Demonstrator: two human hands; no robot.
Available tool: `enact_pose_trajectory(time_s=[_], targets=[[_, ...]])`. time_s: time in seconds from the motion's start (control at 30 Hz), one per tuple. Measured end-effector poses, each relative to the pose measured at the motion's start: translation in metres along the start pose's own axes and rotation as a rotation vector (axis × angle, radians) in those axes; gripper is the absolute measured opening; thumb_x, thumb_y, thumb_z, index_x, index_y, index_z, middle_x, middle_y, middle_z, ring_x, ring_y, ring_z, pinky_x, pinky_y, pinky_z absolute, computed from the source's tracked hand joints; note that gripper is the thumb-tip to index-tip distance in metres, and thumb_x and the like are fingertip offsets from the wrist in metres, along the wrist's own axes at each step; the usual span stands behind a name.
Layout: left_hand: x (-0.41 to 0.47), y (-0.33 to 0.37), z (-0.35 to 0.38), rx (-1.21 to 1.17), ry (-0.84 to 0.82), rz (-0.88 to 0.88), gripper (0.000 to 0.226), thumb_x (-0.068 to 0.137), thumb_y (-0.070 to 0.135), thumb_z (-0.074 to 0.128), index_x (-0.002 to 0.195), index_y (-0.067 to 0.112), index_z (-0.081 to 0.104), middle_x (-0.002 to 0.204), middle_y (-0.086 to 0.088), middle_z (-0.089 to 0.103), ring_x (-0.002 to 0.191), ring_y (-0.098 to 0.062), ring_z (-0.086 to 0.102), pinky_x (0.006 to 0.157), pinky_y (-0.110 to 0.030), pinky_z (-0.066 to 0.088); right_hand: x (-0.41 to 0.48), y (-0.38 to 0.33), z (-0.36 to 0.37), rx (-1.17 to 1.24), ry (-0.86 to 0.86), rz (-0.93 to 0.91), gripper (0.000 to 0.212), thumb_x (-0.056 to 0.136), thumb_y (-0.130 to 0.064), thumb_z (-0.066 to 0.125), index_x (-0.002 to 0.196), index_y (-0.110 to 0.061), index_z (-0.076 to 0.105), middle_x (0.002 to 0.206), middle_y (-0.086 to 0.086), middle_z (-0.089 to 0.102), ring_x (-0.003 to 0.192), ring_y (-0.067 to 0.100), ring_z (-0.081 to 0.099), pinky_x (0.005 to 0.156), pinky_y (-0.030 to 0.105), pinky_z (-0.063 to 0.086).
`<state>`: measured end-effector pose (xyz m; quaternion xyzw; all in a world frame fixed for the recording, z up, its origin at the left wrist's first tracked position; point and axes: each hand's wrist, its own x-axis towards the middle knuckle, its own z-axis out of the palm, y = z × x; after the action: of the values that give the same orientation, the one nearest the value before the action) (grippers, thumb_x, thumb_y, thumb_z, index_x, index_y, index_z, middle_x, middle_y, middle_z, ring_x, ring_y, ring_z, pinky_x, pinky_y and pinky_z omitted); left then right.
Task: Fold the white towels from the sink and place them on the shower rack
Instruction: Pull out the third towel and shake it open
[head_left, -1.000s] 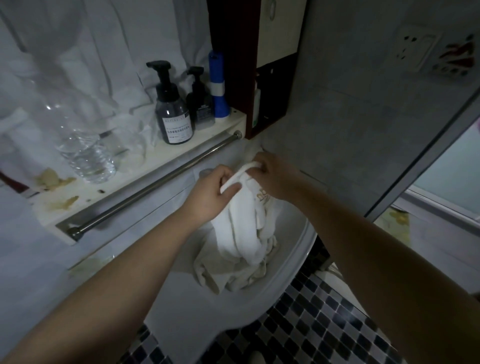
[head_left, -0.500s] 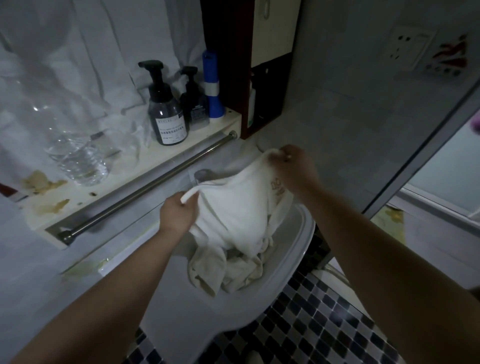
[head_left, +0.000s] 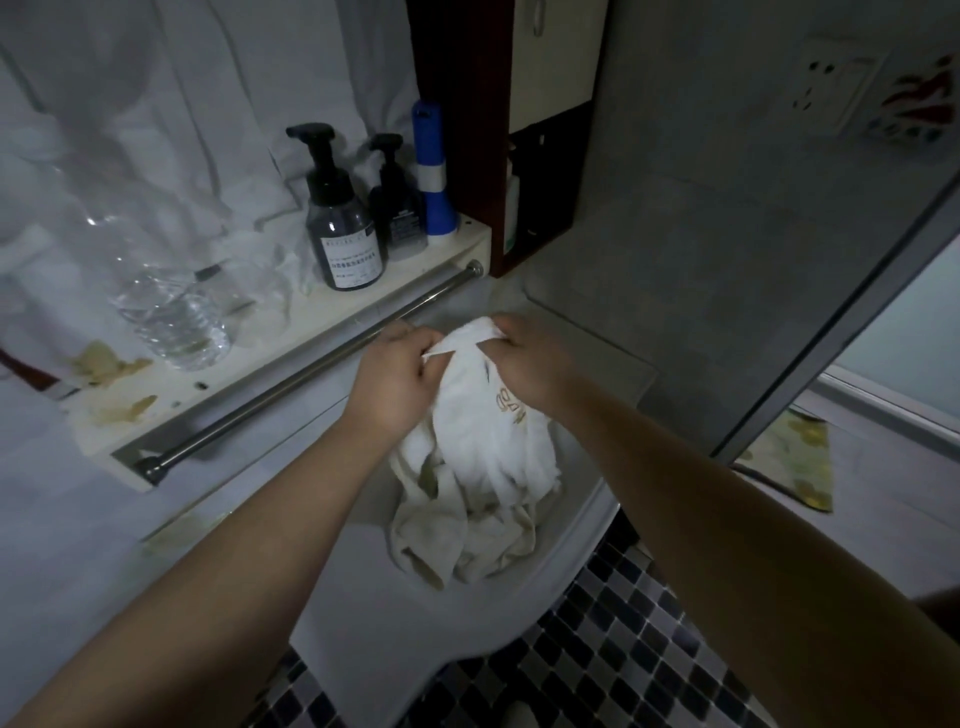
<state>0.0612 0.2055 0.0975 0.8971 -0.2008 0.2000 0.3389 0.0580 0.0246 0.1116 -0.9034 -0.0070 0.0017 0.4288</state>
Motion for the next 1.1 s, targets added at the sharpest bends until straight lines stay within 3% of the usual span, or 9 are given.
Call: enact_pose_trajectory(time_s=[0.1, 0.23, 0.33, 0.57, 0.7, 0.8, 0.93, 1.03, 1.1], targets=[[-0.001, -0.002, 0.0, 0.048, 0.011, 0.067, 0.007, 0.092, 0.009, 0.07, 0.093, 0.002, 0.072, 0.08, -0.014, 0.066, 0.073, -0.021, 0.059, 0.067, -0.018, 0.03, 0.0, -0.011, -0.005, -0.021, 0.096, -0.094, 0.027, 0.096, -0.04, 0.042, 0.108, -0.023, 0.06, 0.09, -0.005, 0.063, 0.081, 0.007, 0.061, 0.069, 0.027, 0.046], [-0.008, -0.017, 0.005, 0.066, -0.09, -0.007, 0.007, 0.094, 0.009, 0.063, 0.088, 0.011, 0.064, 0.066, 0.001, 0.055, 0.061, -0.024, 0.059, 0.059, -0.021, 0.028, 0.007, -0.02, -0.027, 0.415, 0.336, -0.046, 0.017, 0.088, -0.032, 0.049, 0.09, -0.035, 0.065, 0.063, -0.016, 0.064, 0.05, -0.003, 0.058, 0.041, 0.013, 0.04], [-0.023, -0.041, 0.009, 0.031, -0.125, -0.312, 0.015, 0.093, 0.018, 0.061, 0.104, 0.013, 0.07, 0.078, -0.004, 0.066, 0.073, -0.024, 0.062, 0.065, -0.025, 0.039, 0.012, -0.023, -0.049, 0.49, 0.422, -0.09, 0.017, 0.081, -0.038, 0.051, 0.085, -0.04, 0.066, 0.062, -0.017, 0.064, 0.05, -0.003, 0.057, 0.042, 0.013, 0.04], [-0.029, -0.048, 0.012, -0.187, 0.101, -0.716, 0.029, 0.097, 0.028, 0.043, 0.099, 0.009, 0.065, 0.095, -0.016, 0.068, 0.092, -0.034, 0.062, 0.082, -0.039, 0.048, 0.017, -0.003, -0.053, 0.364, 0.448, -0.035, 0.026, 0.08, -0.042, 0.048, 0.101, -0.036, 0.063, 0.078, -0.009, 0.066, 0.061, -0.002, 0.061, 0.052, 0.019, 0.046], [-0.012, -0.028, 0.005, -0.315, 0.146, -0.503, 0.02, 0.099, 0.024, 0.049, 0.091, 0.016, 0.065, 0.088, -0.003, 0.067, 0.08, -0.007, 0.059, 0.073, -0.023, 0.046, 0.008, 0.007, -0.04, 0.166, 0.213, 0.011, 0.064, 0.08, -0.028, 0.077, 0.137, -0.037, 0.047, 0.084, -0.015, 0.06, 0.068, 0.004, 0.062, 0.055, 0.016, 0.047], [0.001, -0.004, 0.003, -0.293, 0.086, -0.243, 0.019, 0.097, 0.018, 0.059, 0.092, 0.034, 0.067, 0.085, 0.025, 0.067, 0.08, 0.015, 0.06, 0.071, -0.002, 0.04, -0.001, 0.005, -0.024, -0.04, -0.079, -0.117, 0.087, 0.077, -0.035, 0.083, 0.149, -0.039, 0.035, 0.089, -0.014, 0.062, 0.07, -0.002, 0.06, 0.061, 0.015, 0.042], [0.009, 0.006, 0.005, -0.199, 0.029, 0.051, 0.021, 0.093, 0.011, 0.067, 0.107, 0.024, 0.074, 0.097, 0.025, 0.067, 0.088, 0.009, 0.059, 0.081, -0.002, 0.038, -0.001, -0.006, -0.007, -0.12, -0.116, -0.179, 0.024, 0.103, -0.03, 0.054, 0.118, -0.014, 0.065, 0.099, -0.004, 0.062, 0.092, 0.016, 0.063, 0.067, 0.02, 0.033], [0.003, -0.006, 0.004, -0.013, 0.018, 0.1, 0.025, 0.088, 0.0, 0.065, 0.111, 0.009, 0.07, 0.107, -0.001, 0.056, 0.095, 0.001, 0.047, 0.086, -0.003, 0.031, 0.002, -0.005, -0.008, -0.231, -0.043, -0.099, 0.034, 0.108, -0.033, 0.037, 0.101, -0.012, 0.061, 0.101, 0.009, 0.063, 0.096, 0.025, 0.058, 0.075, 0.028, 0.033], [-0.004, -0.011, 0.007, 0.04, -0.004, 0.055, 0.024, 0.09, 0.0, 0.06, 0.111, 0.008, 0.065, 0.107, -0.006, 0.057, 0.098, -0.012, 0.052, 0.084, -0.016, 0.035, 0.005, -0.003, -0.009, -0.292, 0.036, -0.126, 0.03, 0.107, -0.031, 0.037, 0.087, -0.015, 0.053, 0.089, 0.007, 0.059, 0.087, 0.024, 0.056, 0.073, 0.03, 0.032]])
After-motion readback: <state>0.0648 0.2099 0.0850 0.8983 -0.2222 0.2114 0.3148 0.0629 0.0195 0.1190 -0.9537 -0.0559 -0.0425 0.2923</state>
